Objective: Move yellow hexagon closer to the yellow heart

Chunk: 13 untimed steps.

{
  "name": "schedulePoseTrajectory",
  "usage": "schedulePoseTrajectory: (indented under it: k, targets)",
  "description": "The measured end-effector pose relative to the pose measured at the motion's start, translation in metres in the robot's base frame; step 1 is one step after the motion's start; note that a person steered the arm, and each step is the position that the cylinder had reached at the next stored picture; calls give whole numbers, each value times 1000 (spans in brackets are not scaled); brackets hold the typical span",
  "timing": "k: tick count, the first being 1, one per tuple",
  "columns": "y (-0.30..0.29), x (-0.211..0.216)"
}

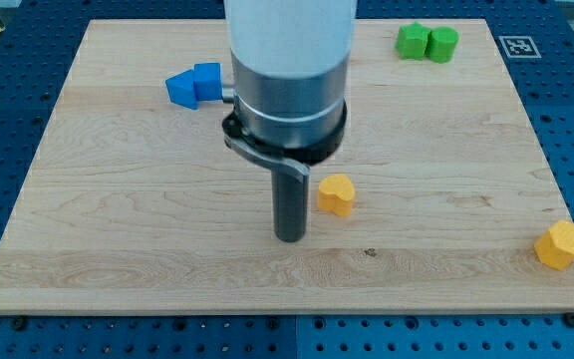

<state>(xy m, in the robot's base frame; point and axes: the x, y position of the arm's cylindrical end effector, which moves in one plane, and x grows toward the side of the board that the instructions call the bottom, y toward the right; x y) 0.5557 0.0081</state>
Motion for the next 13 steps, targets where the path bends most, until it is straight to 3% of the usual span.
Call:
schedulePoseTrajectory:
  k: [2, 4, 6, 10, 13]
  targets:
    - [137, 45]
    - [288, 45]
    - [298, 42]
    - [233, -20]
    - [253, -76]
